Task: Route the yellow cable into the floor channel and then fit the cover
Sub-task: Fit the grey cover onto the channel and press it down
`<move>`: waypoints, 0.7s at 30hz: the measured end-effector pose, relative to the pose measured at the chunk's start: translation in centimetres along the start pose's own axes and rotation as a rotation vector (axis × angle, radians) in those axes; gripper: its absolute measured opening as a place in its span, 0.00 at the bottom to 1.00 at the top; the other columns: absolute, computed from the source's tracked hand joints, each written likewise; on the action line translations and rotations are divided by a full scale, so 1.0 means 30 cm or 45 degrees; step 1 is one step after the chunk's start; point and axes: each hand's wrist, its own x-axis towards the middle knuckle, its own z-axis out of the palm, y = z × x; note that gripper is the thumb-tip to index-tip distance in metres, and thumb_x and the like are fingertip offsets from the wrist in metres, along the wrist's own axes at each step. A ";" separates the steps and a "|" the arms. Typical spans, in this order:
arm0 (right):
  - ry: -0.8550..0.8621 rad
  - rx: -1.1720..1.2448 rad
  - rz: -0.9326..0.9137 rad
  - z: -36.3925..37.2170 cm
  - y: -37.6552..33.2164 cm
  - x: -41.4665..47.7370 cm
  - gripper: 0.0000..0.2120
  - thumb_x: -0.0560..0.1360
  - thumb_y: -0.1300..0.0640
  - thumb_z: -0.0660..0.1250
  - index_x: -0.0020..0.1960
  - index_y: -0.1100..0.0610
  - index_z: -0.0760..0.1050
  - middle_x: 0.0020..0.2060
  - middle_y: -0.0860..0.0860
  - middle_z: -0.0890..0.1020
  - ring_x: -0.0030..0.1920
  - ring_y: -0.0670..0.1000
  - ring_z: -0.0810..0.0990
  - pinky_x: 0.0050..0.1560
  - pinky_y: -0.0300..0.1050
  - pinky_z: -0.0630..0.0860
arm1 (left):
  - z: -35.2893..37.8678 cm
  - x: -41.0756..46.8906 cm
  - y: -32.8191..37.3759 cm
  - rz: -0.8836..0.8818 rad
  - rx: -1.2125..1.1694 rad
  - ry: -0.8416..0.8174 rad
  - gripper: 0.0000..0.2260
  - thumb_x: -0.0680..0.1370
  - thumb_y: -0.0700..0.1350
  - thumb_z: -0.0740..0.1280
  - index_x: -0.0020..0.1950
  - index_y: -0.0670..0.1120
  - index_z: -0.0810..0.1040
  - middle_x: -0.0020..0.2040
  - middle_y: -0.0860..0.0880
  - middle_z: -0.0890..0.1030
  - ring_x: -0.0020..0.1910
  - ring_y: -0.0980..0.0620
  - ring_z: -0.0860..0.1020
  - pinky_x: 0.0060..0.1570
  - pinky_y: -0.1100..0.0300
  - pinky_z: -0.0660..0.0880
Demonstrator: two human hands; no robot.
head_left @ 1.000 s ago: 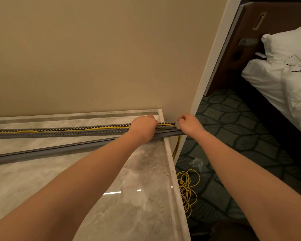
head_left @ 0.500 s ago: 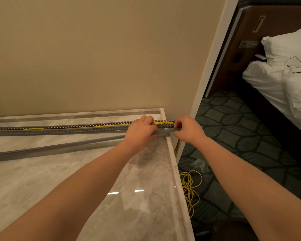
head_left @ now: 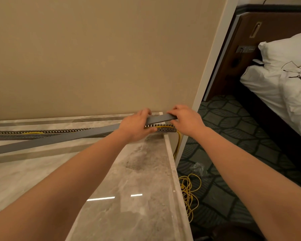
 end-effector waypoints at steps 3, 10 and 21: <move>-0.001 -0.164 -0.088 -0.012 0.024 0.015 0.14 0.78 0.52 0.61 0.63 0.49 0.75 0.53 0.50 0.79 0.55 0.54 0.77 0.46 0.50 0.75 | -0.012 0.033 -0.004 0.084 0.083 0.001 0.15 0.80 0.55 0.61 0.61 0.48 0.65 0.57 0.47 0.75 0.48 0.43 0.78 0.41 0.51 0.74; -0.219 -0.072 0.038 0.021 0.032 0.015 0.12 0.81 0.53 0.56 0.57 0.51 0.77 0.46 0.52 0.81 0.47 0.55 0.79 0.42 0.50 0.76 | 0.015 0.081 -0.027 0.171 0.159 -0.075 0.15 0.82 0.52 0.56 0.67 0.51 0.69 0.57 0.47 0.75 0.54 0.45 0.76 0.48 0.48 0.76; -0.388 0.048 0.107 0.079 0.030 0.018 0.13 0.82 0.53 0.55 0.56 0.52 0.78 0.45 0.52 0.81 0.46 0.54 0.79 0.45 0.51 0.76 | 0.096 0.107 -0.075 0.181 0.167 -0.201 0.16 0.83 0.53 0.53 0.70 0.54 0.68 0.60 0.48 0.75 0.60 0.46 0.71 0.53 0.51 0.70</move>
